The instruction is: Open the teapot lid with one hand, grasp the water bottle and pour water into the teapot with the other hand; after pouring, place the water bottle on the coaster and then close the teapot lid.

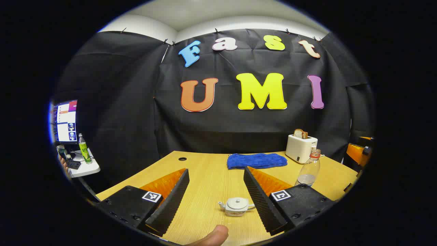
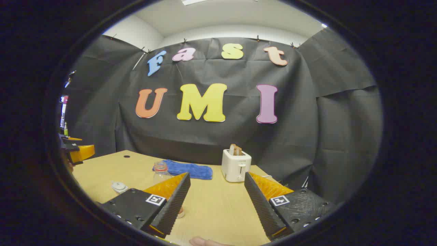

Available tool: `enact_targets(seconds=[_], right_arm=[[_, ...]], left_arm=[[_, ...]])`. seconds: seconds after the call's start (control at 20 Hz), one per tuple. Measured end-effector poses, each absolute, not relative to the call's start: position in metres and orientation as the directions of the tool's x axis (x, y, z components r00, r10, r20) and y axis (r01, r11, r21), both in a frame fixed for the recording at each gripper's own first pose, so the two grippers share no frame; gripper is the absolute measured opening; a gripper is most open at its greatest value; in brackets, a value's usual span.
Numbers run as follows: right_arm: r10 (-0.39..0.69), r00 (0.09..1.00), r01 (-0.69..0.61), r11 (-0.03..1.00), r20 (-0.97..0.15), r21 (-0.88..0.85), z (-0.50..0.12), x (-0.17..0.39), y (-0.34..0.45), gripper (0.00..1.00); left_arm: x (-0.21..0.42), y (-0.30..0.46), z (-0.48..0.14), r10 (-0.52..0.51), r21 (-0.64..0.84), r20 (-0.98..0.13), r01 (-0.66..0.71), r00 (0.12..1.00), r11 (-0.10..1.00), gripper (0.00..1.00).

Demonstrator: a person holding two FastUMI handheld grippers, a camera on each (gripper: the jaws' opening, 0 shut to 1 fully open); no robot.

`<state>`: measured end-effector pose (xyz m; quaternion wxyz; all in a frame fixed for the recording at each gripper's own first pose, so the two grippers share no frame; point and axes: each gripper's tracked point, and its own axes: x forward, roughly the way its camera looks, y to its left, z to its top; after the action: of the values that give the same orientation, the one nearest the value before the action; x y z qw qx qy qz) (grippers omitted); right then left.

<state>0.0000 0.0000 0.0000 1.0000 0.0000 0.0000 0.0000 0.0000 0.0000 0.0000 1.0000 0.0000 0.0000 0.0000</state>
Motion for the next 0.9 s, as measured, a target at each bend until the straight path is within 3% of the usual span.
enact_targets(seconds=[0.9], right_arm=[[-0.017,1.0,0.017,0.999,-0.005,-0.027,-0.003,0.005,-0.002,0.95]], left_arm=[[0.014,-0.017,-0.015,-0.054,-0.001,-0.01,0.054,0.999,0.999,1.0]])
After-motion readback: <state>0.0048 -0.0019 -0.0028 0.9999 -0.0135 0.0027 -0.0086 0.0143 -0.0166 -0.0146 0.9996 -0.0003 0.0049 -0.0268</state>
